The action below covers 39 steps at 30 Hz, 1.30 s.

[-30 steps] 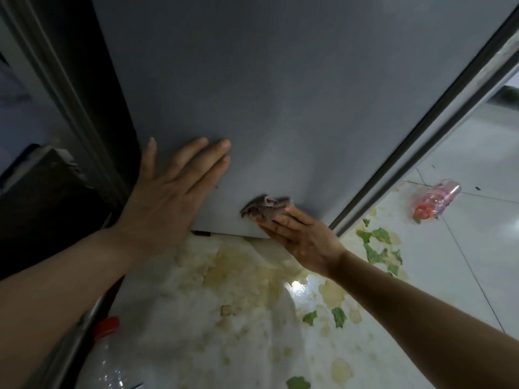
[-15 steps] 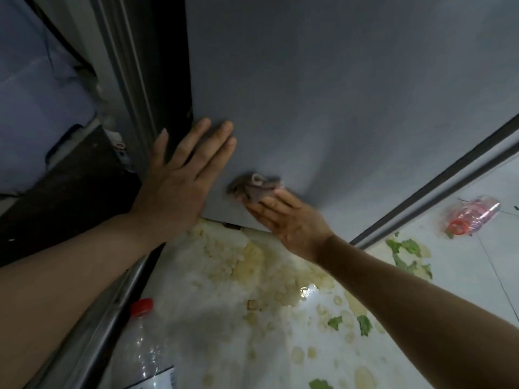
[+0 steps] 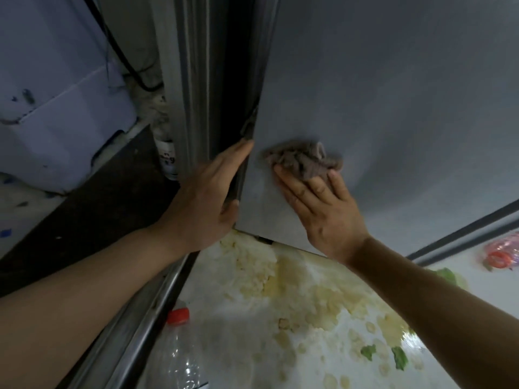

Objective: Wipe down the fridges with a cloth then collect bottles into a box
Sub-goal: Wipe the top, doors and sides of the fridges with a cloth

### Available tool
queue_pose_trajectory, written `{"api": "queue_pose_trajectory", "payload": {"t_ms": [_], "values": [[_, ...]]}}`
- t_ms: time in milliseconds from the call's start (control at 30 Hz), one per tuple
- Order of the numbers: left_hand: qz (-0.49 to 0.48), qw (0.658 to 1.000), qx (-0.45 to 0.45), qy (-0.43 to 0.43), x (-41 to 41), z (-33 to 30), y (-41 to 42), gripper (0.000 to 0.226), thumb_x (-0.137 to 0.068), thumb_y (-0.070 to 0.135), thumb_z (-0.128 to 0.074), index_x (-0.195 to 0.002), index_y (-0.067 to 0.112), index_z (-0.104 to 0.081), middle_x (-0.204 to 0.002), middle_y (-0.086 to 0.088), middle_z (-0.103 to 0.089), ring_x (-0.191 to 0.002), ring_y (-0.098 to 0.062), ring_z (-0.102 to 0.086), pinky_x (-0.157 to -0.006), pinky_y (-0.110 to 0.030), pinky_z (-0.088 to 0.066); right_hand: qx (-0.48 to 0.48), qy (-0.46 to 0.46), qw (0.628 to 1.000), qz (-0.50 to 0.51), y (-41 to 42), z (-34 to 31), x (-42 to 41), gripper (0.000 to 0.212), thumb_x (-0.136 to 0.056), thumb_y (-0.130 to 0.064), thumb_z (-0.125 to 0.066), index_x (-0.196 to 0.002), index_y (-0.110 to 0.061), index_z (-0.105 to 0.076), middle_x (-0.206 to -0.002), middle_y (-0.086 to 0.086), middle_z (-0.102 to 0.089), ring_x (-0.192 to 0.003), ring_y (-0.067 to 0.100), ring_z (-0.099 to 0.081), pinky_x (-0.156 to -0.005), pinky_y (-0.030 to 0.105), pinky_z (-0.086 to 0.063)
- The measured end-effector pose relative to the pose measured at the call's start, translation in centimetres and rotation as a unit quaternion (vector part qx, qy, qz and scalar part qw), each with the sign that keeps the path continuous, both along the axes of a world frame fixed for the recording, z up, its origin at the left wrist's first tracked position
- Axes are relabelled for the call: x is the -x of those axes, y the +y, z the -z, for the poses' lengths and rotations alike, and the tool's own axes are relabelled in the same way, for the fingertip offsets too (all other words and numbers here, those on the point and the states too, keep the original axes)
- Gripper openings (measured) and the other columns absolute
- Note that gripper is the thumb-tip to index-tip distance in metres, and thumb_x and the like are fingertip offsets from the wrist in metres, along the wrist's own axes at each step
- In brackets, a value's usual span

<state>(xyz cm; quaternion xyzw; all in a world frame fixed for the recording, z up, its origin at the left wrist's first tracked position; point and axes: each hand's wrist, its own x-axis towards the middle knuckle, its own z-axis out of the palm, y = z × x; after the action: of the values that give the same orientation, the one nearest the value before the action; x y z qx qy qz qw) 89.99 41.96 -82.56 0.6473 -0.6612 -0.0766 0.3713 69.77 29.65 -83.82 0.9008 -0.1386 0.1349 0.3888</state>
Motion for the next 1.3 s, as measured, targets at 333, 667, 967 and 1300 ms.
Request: {"api": "queue_pose_trajectory", "payload": {"t_ms": [333,667,967,1300], "values": [[-0.036,0.996,-0.074,0.017,-1.1,0.9,1.7,0.090,-0.084,0.012,-0.060,-0.148,0.034,-0.001,-0.154,0.006,-0.024,-0.137,-0.016,-0.031,-0.111,-0.038,-0.030,-0.027,0.285,0.958,0.032,2.3,1.0,-2.8,0.057,-0.094,-0.009,-0.010,-0.150,-0.007,-0.014,-0.159,0.005,-0.012,-0.146,0.024,-0.004,-0.109,0.051,0.025],[-0.143,0.984,-0.092,0.044,-2.5,3.3,2.5,0.074,-0.085,0.013,-0.060,-0.146,0.024,-0.020,-0.142,-0.004,-0.040,-0.122,-0.018,-0.047,-0.093,-0.024,-0.036,0.019,0.019,0.998,-0.058,0.2,0.7,-5.1,0.048,-0.096,-0.008,-0.024,-0.133,-0.012,-0.055,-0.137,0.003,-0.054,-0.128,0.024,-0.045,-0.113,0.047,-0.016],[-0.104,0.985,-0.129,0.045,-1.9,4.3,3.7,0.070,-0.086,0.012,-0.057,-0.145,0.024,-0.022,-0.143,-0.002,-0.036,-0.119,-0.019,-0.050,-0.093,-0.035,-0.046,0.010,0.391,0.920,0.010,2.5,10.0,-6.6,0.060,-0.101,-0.026,-0.025,-0.150,-0.008,0.004,-0.160,0.007,0.004,-0.145,0.028,0.011,-0.096,0.055,0.029],[-0.107,0.985,-0.127,0.052,0.7,5.7,1.5,0.077,-0.085,0.014,-0.061,-0.145,0.029,-0.016,-0.143,0.000,-0.038,-0.127,-0.014,-0.043,-0.095,-0.023,-0.035,-0.020,0.040,0.999,-0.018,0.9,2.5,-1.3,0.047,-0.096,-0.010,-0.023,-0.139,-0.011,-0.045,-0.146,0.000,-0.043,-0.132,0.024,-0.038,-0.115,0.043,-0.009]]}}
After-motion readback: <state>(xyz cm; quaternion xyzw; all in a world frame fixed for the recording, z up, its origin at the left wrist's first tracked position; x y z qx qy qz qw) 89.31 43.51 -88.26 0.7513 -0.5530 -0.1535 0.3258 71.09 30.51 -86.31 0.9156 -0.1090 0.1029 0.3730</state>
